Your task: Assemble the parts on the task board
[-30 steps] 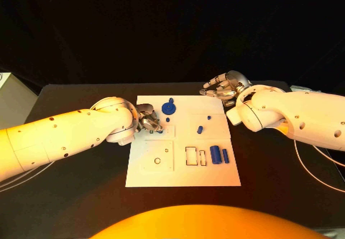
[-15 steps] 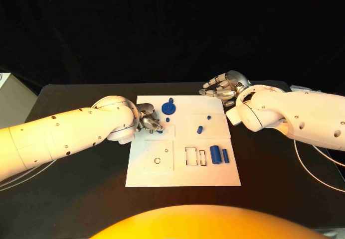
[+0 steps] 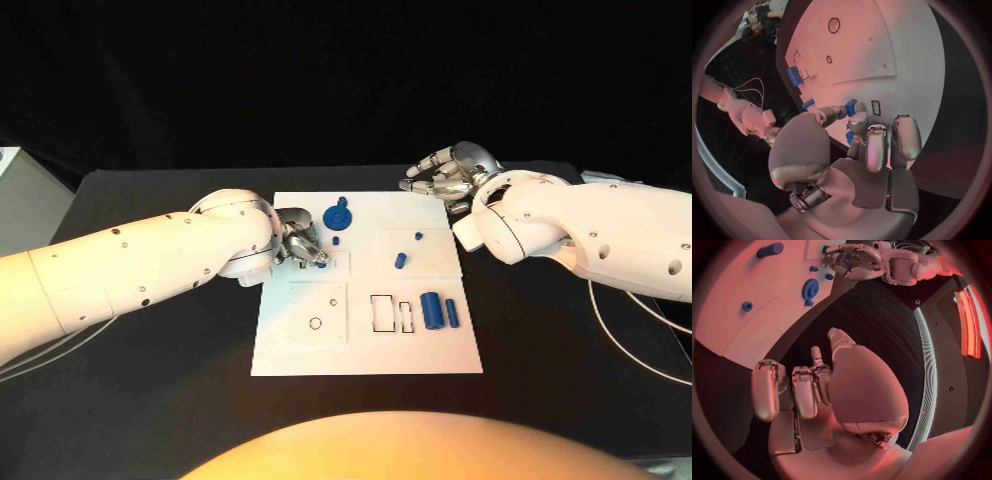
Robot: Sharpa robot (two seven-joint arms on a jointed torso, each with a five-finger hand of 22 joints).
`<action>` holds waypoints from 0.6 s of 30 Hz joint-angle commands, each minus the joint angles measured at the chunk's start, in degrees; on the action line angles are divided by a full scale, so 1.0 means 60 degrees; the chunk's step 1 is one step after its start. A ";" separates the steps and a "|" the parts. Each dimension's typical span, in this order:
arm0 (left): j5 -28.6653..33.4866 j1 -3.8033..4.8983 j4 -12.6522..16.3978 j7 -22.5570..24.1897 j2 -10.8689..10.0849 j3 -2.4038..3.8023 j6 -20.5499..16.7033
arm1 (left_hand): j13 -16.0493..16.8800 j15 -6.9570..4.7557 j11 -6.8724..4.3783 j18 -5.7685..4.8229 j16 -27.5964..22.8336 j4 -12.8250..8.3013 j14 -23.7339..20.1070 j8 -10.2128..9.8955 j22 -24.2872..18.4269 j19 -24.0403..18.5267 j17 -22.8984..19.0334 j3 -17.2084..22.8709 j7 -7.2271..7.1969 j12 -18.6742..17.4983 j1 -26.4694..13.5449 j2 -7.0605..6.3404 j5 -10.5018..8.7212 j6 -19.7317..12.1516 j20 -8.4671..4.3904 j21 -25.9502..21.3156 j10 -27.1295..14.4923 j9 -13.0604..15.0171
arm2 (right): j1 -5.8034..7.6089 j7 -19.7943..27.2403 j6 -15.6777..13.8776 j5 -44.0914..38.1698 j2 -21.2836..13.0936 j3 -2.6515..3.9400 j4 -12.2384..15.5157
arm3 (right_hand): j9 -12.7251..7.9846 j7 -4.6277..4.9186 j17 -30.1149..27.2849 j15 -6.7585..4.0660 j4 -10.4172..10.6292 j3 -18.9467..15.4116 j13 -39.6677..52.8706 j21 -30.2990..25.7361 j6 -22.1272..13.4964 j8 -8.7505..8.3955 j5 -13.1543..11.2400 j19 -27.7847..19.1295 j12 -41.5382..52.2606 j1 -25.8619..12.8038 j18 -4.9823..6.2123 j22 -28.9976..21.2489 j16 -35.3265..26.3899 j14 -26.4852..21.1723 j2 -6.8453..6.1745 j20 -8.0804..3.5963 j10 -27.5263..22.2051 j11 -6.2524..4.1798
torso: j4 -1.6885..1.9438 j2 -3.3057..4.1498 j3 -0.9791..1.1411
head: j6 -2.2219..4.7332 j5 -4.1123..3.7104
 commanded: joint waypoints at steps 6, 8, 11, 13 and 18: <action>-0.0050 -0.0068 -0.0023 -0.0023 0.0082 -0.0058 0.0310 | 0.0026 -0.0047 -0.0029 -0.0128 0.0036 -0.1898 0.0866 -0.0066 0.0012 0.0084 0.2063 0.1865 -0.0188 0.0059 -0.0044 -0.0004 0.0105 0.0145 -0.0006 0.0035 0.0089 -0.0009 | -0.0006 0.0064 0.0132 -0.0087 0.0011 0.0001 -0.0005 | 0.0009 0.0004 0.2237 0.0038 0.0010 0.0056 0.1303 -0.0033 -0.0055 0.0008 0.0033 0.0164 -0.0026 -0.0100 0.0151 0.1497 -0.0031 0.0917 0.0031 0.0092 -0.0055 -0.0023 | 0.0015 -0.0004 -0.0008 | 0.0001 -0.0030; -0.0074 -0.0068 -0.0027 -0.0019 0.0087 -0.0058 0.0282 | 0.0032 -0.0048 -0.0031 -0.0128 0.0039 -0.1885 0.0867 -0.0063 0.0007 0.0081 0.2067 0.1840 -0.0192 0.0067 -0.0066 -0.0007 0.0109 0.0158 -0.0006 0.0032 0.0104 -0.0005 | -0.0007 0.0068 0.0132 -0.0084 0.0012 0.0001 -0.0005 | 0.0009 0.0004 0.2237 0.0038 0.0010 0.0056 0.1303 -0.0033 -0.0055 0.0008 0.0033 0.0164 -0.0026 -0.0100 0.0151 0.1497 -0.0031 0.0917 0.0031 0.0092 -0.0055 -0.0023 | 0.0015 -0.0002 -0.0006 | 0.0001 -0.0029; -0.0114 -0.0068 -0.0024 -0.0015 0.0082 -0.0059 0.0261 | 0.0025 -0.0049 -0.0033 -0.0130 0.0036 -0.1867 0.0866 -0.0061 0.0017 0.0086 0.2061 0.1798 -0.0197 0.0063 -0.0099 -0.0018 0.0102 0.0168 -0.0008 0.0036 0.0115 -0.0002 | -0.0007 0.0074 0.0127 -0.0078 0.0008 0.0001 -0.0006 | 0.0011 0.0004 0.2219 0.0037 0.0006 0.0087 0.1291 -0.0067 -0.0074 0.0030 0.0036 0.0153 -0.0033 -0.0120 0.0157 0.1481 -0.0040 0.0912 0.0021 0.0090 -0.0065 -0.0023 | 0.0010 -0.0002 -0.0006 | 0.0001 -0.0038; -0.0124 -0.0068 -0.0020 -0.0011 0.0071 -0.0060 0.0245 | 0.0016 -0.0051 -0.0039 -0.0130 0.0037 -0.1828 0.0866 -0.0058 0.0014 0.0082 0.2062 0.1692 -0.0210 0.0056 -0.0162 -0.0047 0.0073 0.0173 -0.0008 0.0030 0.0129 0.0008 | -0.0007 0.0079 0.0125 -0.0074 0.0003 0.0001 -0.0006 | 0.0011 0.0004 0.2219 0.0037 0.0006 0.0087 0.1291 -0.0067 -0.0074 0.0030 0.0036 0.0153 -0.0033 -0.0120 0.0157 0.1481 -0.0040 0.0912 0.0021 0.0090 -0.0065 -0.0023 | 0.0010 -0.0003 -0.0009 | 0.0001 -0.0040; -0.0129 -0.0068 0.0020 0.0006 0.0008 -0.0058 0.0153 | -0.0066 -0.0120 -0.0142 -0.0124 0.0001 -0.1237 0.0845 -0.0125 -0.0053 0.0045 0.1992 0.0231 -0.0386 -0.0007 -0.0642 -0.0257 -0.0328 0.0222 -0.0055 -0.0063 0.0124 -0.0009 | -0.0008 0.0091 0.0124 -0.0062 -0.0006 0.0001 -0.0007 | 0.0010 0.0005 0.2185 0.0037 0.0009 0.0090 0.1262 -0.0104 -0.0080 0.0032 0.0035 0.0137 -0.0058 -0.0129 0.0166 0.1462 -0.0059 0.0903 0.0019 0.0090 -0.0093 -0.0023 | 0.0007 -0.0009 -0.0011 | 0.0001 -0.0045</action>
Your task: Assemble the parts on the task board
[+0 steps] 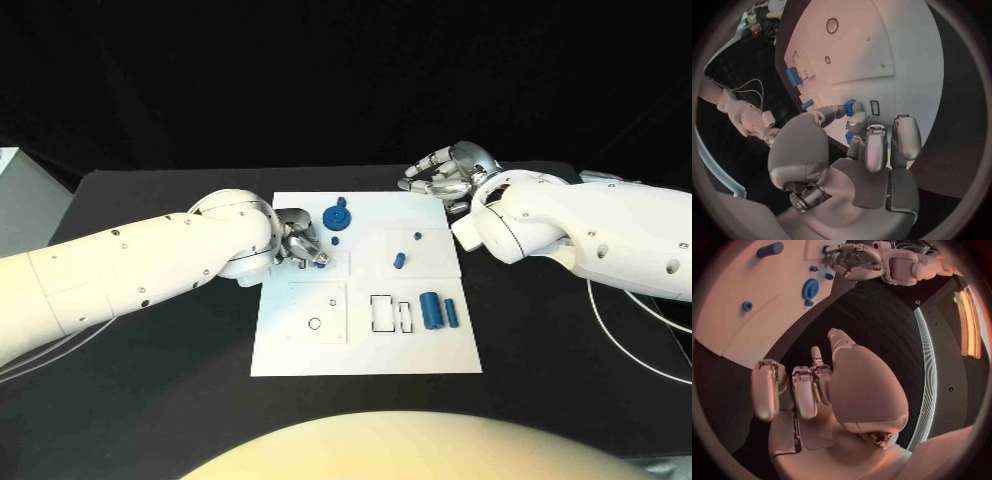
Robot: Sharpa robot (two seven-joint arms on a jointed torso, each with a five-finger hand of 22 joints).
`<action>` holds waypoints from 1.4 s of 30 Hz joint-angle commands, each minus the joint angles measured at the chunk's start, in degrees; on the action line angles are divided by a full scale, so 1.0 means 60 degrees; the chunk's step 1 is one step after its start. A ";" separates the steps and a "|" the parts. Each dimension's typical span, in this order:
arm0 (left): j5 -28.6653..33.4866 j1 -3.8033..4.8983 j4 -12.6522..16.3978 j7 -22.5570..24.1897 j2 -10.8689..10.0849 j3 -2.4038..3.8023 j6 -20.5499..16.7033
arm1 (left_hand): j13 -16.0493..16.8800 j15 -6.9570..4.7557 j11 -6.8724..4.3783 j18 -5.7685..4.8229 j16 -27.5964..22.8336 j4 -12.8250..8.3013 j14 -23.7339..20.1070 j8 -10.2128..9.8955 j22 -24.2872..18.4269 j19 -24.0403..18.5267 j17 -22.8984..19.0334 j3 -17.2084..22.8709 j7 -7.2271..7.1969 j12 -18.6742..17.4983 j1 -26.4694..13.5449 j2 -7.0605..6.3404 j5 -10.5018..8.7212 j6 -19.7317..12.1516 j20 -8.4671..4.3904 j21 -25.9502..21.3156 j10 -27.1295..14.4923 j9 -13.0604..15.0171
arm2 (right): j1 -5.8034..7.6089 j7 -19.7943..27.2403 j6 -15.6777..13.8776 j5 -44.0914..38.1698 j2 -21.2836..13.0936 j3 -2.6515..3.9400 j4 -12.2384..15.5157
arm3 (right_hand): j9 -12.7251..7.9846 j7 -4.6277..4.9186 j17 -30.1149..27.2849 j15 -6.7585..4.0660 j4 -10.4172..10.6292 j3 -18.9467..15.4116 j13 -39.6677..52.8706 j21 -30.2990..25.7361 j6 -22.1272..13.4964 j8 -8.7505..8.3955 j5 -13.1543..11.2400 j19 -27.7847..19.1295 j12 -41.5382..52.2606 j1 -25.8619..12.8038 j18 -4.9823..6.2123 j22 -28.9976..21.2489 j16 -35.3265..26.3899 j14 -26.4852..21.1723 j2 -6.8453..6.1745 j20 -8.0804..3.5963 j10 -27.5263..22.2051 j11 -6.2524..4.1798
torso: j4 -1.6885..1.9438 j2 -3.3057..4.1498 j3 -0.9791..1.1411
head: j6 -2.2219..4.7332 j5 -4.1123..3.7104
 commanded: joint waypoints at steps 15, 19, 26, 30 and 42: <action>-0.0043 -0.0063 0.0136 0.0032 -0.0119 -0.0034 -0.0092 | -0.0040 -0.0091 -0.0018 -0.0125 0.0004 0.0282 0.0864 -0.0222 -0.0055 0.0080 0.1989 -0.1698 -0.0091 -0.0025 -0.0476 -0.0062 -0.0246 0.0181 -0.0071 -0.0126 -0.0112 -0.0158 | -0.0012 0.0104 0.0116 -0.0053 -0.0011 0.0001 0.0005 | 0.0009 0.0007 0.2134 0.0037 -0.0013 0.0067 0.1243 -0.0082 -0.0092 0.0034 0.0034 0.0118 -0.0068 -0.0107 0.0175 0.1439 -0.0086 0.0888 -0.0023 0.0090 -0.0070 0.0013 | 0.0001 0.0001 -0.0008 | 0.0001 -0.0004; -0.0053 -0.0063 0.0168 0.0035 -0.0166 -0.0004 -0.0144 | -0.0047 -0.0088 -0.0016 -0.0121 0.0001 0.0381 0.0863 -0.0229 -0.0070 0.0072 0.1984 -0.1829 -0.0087 -0.0029 -0.0467 -0.0064 -0.0252 0.0182 -0.0069 -0.0137 -0.0120 -0.0160 | -0.0014 0.0108 0.0111 -0.0051 -0.0017 0.0001 0.0007 | 0.0009 0.0007 0.2134 0.0037 -0.0013 0.0067 0.1243 -0.0082 -0.0092 0.0034 0.0034 0.0118 -0.0068 -0.0107 0.0175 0.1439 -0.0086 0.0888 -0.0023 0.0090 -0.0070 0.0013 | 0.0002 -0.0004 -0.0008 | 0.0001 -0.0004; -0.0070 -0.0060 0.0307 0.0031 -0.0323 0.0058 -0.0179 | -0.0041 -0.0085 -0.0012 -0.0127 0.0014 0.0637 0.0869 -0.0238 -0.0046 0.0091 0.2005 -0.2176 -0.0084 -0.0017 -0.0438 -0.0094 -0.0299 0.0197 -0.0066 -0.0133 -0.0120 -0.0162 | -0.0019 0.0114 0.0104 -0.0045 -0.0027 0.0001 0.0009 | 0.0009 0.0007 0.2116 0.0038 -0.0012 0.0068 0.1231 -0.0098 -0.0096 0.0035 0.0035 0.0111 -0.0079 -0.0112 0.0179 0.1431 -0.0095 0.0883 -0.0024 0.0090 -0.0082 0.0013 | 0.0003 -0.0011 -0.0005 | 0.0001 -0.0005; -0.0064 -0.0060 0.0436 0.0021 -0.0428 0.0153 -0.0162 | -0.0010 -0.0083 -0.0010 -0.0132 0.0034 0.0984 0.0879 -0.0251 -0.0016 0.0112 0.2040 -0.2585 -0.0085 0.0022 -0.0319 -0.0123 -0.0768 0.0212 -0.0061 -0.0126 -0.0103 -0.0166 | -0.0026 0.0121 0.0099 -0.0043 -0.0032 0.0001 0.0005 | 0.0008 0.0009 0.2100 0.0038 -0.0009 0.0071 0.1216 -0.0118 -0.0106 0.0035 0.0034 0.0102 -0.0092 -0.0124 0.0183 0.1420 -0.0104 0.0878 -0.0024 0.0090 -0.0097 0.0014 | -0.0001 -0.0009 -0.0011 | 0.0001 -0.0011; 0.0443 0.0024 0.0880 0.0007 -0.0732 0.0605 -0.0043 | -0.0152 -0.0068 0.0007 -0.0128 0.0038 0.1876 0.0878 -0.0241 -0.0015 0.0109 0.2040 -0.3565 -0.0068 -0.0035 -0.0026 -0.0037 -0.2023 0.0173 -0.0048 -0.0145 -0.0169 -0.0136 | -0.0052 0.0124 0.0098 -0.0031 -0.0040 0.0001 -0.0038 | 0.0008 0.0009 0.2100 0.0038 -0.0009 0.0071 0.1216 -0.0118 -0.0106 0.0035 0.0034 0.0102 -0.0092 -0.0124 0.0183 0.1420 -0.0104 0.0878 -0.0024 0.0090 -0.0097 0.0014 | 0.0004 -0.0002 -0.0019 | 0.0001 0.0045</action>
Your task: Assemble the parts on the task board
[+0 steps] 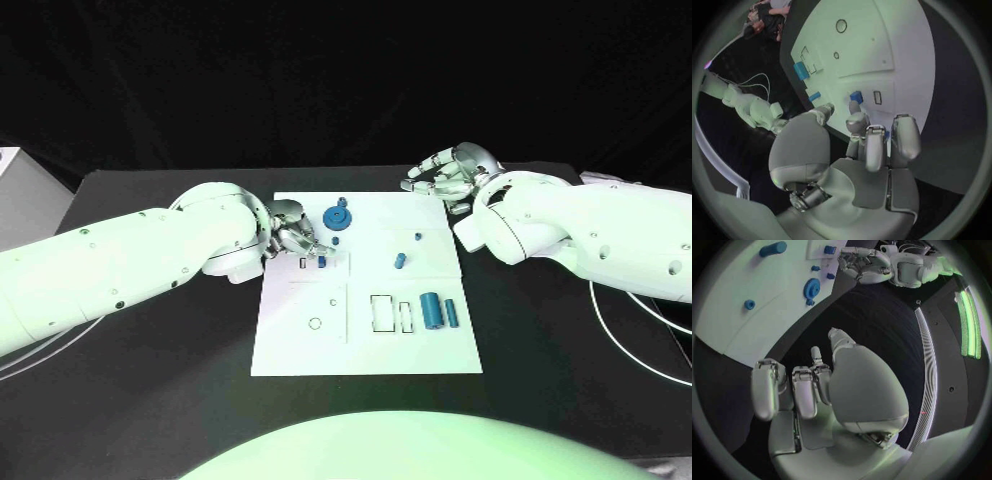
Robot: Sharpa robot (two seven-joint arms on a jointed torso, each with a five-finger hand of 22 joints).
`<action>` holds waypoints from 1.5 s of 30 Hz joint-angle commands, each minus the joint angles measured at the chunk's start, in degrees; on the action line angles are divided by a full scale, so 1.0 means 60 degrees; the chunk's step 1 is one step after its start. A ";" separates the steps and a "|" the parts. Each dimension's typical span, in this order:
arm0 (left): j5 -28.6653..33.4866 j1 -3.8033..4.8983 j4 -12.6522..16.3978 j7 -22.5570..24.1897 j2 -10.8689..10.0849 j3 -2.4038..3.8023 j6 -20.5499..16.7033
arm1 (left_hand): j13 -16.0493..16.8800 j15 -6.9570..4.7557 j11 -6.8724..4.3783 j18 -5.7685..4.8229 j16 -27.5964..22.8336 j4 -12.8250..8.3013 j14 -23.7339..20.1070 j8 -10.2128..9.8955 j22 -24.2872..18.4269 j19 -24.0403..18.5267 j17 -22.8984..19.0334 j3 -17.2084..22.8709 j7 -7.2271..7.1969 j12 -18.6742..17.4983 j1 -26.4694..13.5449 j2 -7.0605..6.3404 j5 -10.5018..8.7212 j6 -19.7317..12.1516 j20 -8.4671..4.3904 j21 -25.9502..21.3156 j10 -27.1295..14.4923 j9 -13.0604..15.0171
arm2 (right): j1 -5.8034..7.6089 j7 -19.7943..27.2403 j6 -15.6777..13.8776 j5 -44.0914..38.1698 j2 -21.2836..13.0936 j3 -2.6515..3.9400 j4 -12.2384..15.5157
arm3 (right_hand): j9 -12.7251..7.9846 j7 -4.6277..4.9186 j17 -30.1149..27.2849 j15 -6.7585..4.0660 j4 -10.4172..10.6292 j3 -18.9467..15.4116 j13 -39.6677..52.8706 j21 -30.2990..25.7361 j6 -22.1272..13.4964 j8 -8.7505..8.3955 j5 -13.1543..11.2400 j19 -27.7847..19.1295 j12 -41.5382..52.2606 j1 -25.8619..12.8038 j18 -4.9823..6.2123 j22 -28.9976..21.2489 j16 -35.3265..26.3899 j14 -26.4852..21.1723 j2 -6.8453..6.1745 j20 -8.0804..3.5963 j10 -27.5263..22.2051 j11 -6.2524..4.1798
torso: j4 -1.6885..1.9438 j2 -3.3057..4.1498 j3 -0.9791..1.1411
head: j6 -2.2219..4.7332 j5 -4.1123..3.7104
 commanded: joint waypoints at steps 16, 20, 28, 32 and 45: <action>0.1578 0.0825 -0.1385 0.0147 -0.0062 0.0406 0.0514 | -0.1503 0.0385 0.0461 0.0050 -0.0308 -0.0029 0.0680 -0.1133 -0.0858 -0.0578 0.1428 0.0370 0.0618 -0.1167 0.1651 0.0389 -0.0240 -0.1034 0.0297 -0.0560 -0.1138 -0.0751 | -0.0025 0.0121 0.0141 -0.0012 0.0019 0.0001 -0.0053 | 0.0008 -0.0019 0.2100 0.0038 -0.0009 0.0072 0.1221 -0.0032 -0.0078 0.0035 0.0034 0.0103 -0.0054 -0.0089 0.0183 0.1414 -0.0030 0.0878 0.0018 0.0090 -0.0063 -0.0020 | -0.0022 0.0038 0.0005 | 0.0002 0.0180; 0.1533 0.1056 -0.2027 0.0218 0.0043 0.0420 0.0615 | -0.1520 0.0422 0.0499 0.0048 -0.0300 -0.0034 0.0684 -0.1232 -0.0838 -0.0563 0.1439 0.0395 0.0663 -0.1156 0.1673 0.0338 -0.0245 -0.1067 0.0332 -0.0551 -0.1159 -0.0859 | -0.0025 0.0128 0.0159 -0.0002 0.0012 0.0001 -0.0050 | 0.0007 -0.0017 0.2085 0.0039 -0.0009 0.0087 0.1216 -0.0050 -0.0097 0.0043 0.0037 0.0097 -0.0057 -0.0118 0.0186 0.1407 -0.0039 0.0873 0.0023 0.0091 -0.0068 -0.0018 | -0.0020 0.0057 0.0006 | 0.0002 0.0264; 0.1118 0.1187 -0.2837 0.0228 0.0327 0.0428 0.0743 | -0.1398 0.0468 0.0551 0.0027 -0.0248 0.0009 0.0713 -0.1333 -0.0731 -0.0488 0.1527 0.0379 0.0719 -0.1027 0.1589 0.0305 -0.0255 -0.1076 0.0377 -0.0495 -0.1118 -0.0990 | -0.0025 0.0135 0.0169 0.0006 -0.0006 0.0001 -0.0028 | 0.0007 -0.0017 0.2085 0.0039 -0.0009 0.0087 0.1216 -0.0050 -0.0097 0.0043 0.0037 0.0097 -0.0057 -0.0118 0.0186 0.1407 -0.0039 0.0873 0.0023 0.0091 -0.0068 -0.0018 | -0.0022 0.0112 -0.0036 | 0.0002 0.0275; 0.1002 0.1196 -0.3294 0.0204 0.0640 0.0420 0.1011 | -0.1365 0.0487 0.0569 0.0028 -0.0242 0.0021 0.0717 -0.1367 -0.0726 -0.0481 0.1532 0.0351 0.0736 -0.0980 0.1498 0.0307 -0.0270 -0.1057 0.0398 -0.0490 -0.1113 -0.1054 | -0.0025 0.0138 0.0170 0.0007 -0.0002 0.0002 -0.0009 | 0.0007 -0.0017 0.2085 0.0039 -0.0009 0.0087 0.1216 -0.0050 -0.0097 0.0043 0.0037 0.0097 -0.0057 -0.0118 0.0186 0.1407 -0.0039 0.0873 0.0023 0.0091 -0.0068 -0.0018 | -0.0022 0.0147 -0.0057 | 0.0002 0.0345; 0.1104 0.1119 -0.4269 0.0142 0.1370 0.0306 0.1654 | -0.1370 0.0529 0.0605 0.0032 -0.0229 0.0033 0.0715 -0.1435 -0.0719 -0.0485 0.1540 0.0055 0.0759 -0.0894 0.0954 0.0386 -0.0313 -0.0995 0.0457 -0.0487 -0.1176 -0.1261 | -0.0025 0.0143 0.0184 0.0006 0.0060 0.0002 0.0004 | 0.0007 -0.0017 0.2085 0.0039 -0.0009 0.0087 0.1216 -0.0050 -0.0097 0.0043 0.0037 0.0097 -0.0057 -0.0118 0.0186 0.1407 -0.0039 0.0873 0.0023 0.0091 -0.0068 -0.0018 | -0.0025 0.0146 -0.0053 | 0.0002 0.0507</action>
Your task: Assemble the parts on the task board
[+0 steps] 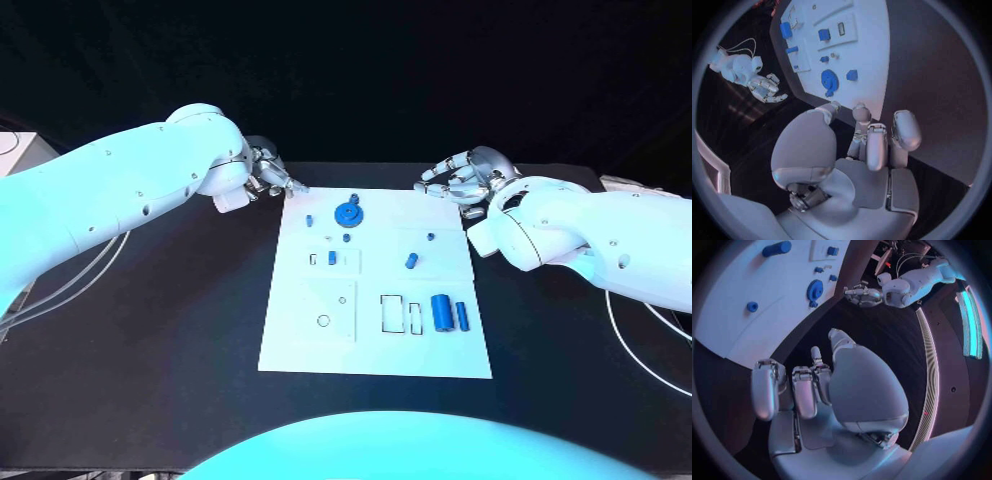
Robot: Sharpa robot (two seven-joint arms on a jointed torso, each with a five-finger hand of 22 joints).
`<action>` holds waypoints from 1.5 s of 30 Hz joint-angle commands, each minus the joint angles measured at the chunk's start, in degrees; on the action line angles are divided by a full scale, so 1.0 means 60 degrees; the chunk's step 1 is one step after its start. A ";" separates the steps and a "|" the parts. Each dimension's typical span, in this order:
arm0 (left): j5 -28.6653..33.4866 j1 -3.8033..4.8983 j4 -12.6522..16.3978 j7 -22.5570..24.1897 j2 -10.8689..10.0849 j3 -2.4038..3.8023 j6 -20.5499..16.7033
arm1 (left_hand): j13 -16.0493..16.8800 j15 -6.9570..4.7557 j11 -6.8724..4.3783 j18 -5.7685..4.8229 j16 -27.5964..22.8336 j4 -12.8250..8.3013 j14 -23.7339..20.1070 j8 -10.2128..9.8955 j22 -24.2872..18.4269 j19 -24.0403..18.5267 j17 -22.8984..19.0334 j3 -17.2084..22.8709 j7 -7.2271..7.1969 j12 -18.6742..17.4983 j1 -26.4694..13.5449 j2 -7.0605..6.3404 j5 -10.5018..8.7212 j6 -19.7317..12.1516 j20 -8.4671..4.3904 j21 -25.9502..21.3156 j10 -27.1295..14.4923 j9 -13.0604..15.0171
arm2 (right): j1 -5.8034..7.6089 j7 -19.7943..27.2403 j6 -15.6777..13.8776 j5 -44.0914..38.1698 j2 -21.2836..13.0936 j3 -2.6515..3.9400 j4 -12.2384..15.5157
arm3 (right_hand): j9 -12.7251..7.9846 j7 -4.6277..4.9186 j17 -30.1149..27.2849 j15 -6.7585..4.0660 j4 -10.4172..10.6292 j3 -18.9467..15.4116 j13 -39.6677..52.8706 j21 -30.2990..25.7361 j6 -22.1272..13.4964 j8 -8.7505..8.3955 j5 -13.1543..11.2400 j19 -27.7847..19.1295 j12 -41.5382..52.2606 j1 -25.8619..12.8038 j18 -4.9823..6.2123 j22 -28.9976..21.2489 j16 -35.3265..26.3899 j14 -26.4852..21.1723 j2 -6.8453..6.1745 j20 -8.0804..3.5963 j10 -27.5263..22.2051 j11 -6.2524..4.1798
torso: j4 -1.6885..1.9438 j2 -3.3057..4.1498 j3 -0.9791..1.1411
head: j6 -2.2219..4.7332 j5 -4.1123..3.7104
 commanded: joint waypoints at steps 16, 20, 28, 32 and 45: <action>0.0301 -0.0136 -0.0614 0.0051 0.0577 -0.0242 0.1012 | 0.0083 0.0047 0.0033 0.0016 0.0074 -0.0009 0.0731 -0.0053 0.0100 0.0061 0.1589 -0.0124 0.0033 0.0146 -0.0167 0.0054 -0.0029 0.0049 0.0066 0.0083 0.0034 -0.0048 | -0.0005 0.0126 0.0162 -0.0022 0.0079 0.0002 -0.0002 | 0.0007 0.0018 0.2079 0.0039 0.0019 0.0061 0.1218 -0.0051 -0.0063 0.0042 0.0037 0.0097 -0.0057 -0.0080 0.0187 0.1411 -0.0040 0.0873 -0.0016 0.0091 -0.0068 -0.0018 | 0.0005 -0.0007 0.0003 | 0.0002 0.0156; 0.0332 -0.0198 -0.0717 0.0048 0.0670 -0.0284 0.1089 | 0.0083 0.0044 0.0028 0.0017 0.0076 -0.0024 0.0732 -0.0052 0.0100 0.0060 0.1591 -0.0113 0.0027 0.0157 -0.0144 0.0097 -0.0018 0.0058 0.0066 0.0084 0.0036 -0.0061 | -0.0005 0.0128 0.0162 -0.0022 0.0085 0.0002 0.0001 | 0.0007 0.0018 0.2079 0.0039 0.0019 0.0061 0.1218 -0.0051 -0.0063 0.0042 0.0037 0.0097 -0.0057 -0.0080 0.0187 0.1411 -0.0040 0.0873 -0.0016 0.0091 -0.0068 -0.0018 | 0.0002 0.0003 0.0003 | 0.0002 0.0143; 0.0382 -0.0259 -0.0823 0.0059 0.0746 -0.0309 0.1088 | 0.0076 0.0041 0.0024 0.0018 0.0078 -0.0041 0.0732 -0.0052 0.0101 0.0059 0.1592 -0.0095 0.0024 0.0161 -0.0100 0.0134 -0.0005 0.0064 0.0066 0.0085 0.0030 -0.0076 | -0.0005 0.0125 0.0161 -0.0022 0.0083 0.0002 0.0007 | 0.0007 0.0018 0.2079 0.0039 0.0019 0.0061 0.1218 -0.0051 -0.0063 0.0042 0.0037 0.0097 -0.0057 -0.0080 0.0187 0.1411 -0.0040 0.0873 -0.0016 0.0091 -0.0068 -0.0018 | 0.0008 0.0005 -0.0001 | 0.0002 0.0100; 0.0396 -0.0270 -0.0843 0.0061 0.0761 -0.0313 0.1107 | 0.0081 0.0040 0.0023 0.0016 0.0082 -0.0046 0.0734 -0.0053 0.0108 0.0063 0.1598 -0.0088 0.0023 0.0168 -0.0083 0.0146 -0.0002 0.0065 0.0065 0.0089 0.0031 -0.0082 | -0.0005 0.0125 0.0162 -0.0022 0.0083 0.0002 0.0006 | 0.0007 0.0018 0.2079 0.0039 0.0019 0.0061 0.1218 -0.0051 -0.0063 0.0042 0.0037 0.0097 -0.0057 -0.0080 0.0187 0.1411 -0.0040 0.0873 -0.0016 0.0091 -0.0068 -0.0018 | 0.0014 -0.0001 0.0001 | 0.0002 0.0064; 0.0500 -0.0280 -0.0798 0.0113 0.0780 -0.0319 0.1249 | 0.0079 0.0028 0.0007 0.0013 0.0088 -0.0109 0.0734 -0.0029 0.0133 0.0069 0.1603 -0.0019 0.0005 0.0201 0.0156 0.0204 0.0005 0.0125 0.0060 0.0104 0.0025 -0.0131 | -0.0005 0.0118 0.0170 -0.0022 0.0093 0.0002 -0.0008 | 0.0007 0.0019 0.2075 0.0039 0.0006 0.0110 0.1218 -0.0061 -0.0091 0.0067 0.0046 0.0097 -0.0053 -0.0097 0.0187 0.1409 -0.0044 0.0872 -0.0015 0.0090 -0.0066 -0.0017 | 0.0012 -0.0007 0.0008 | 0.0002 0.0050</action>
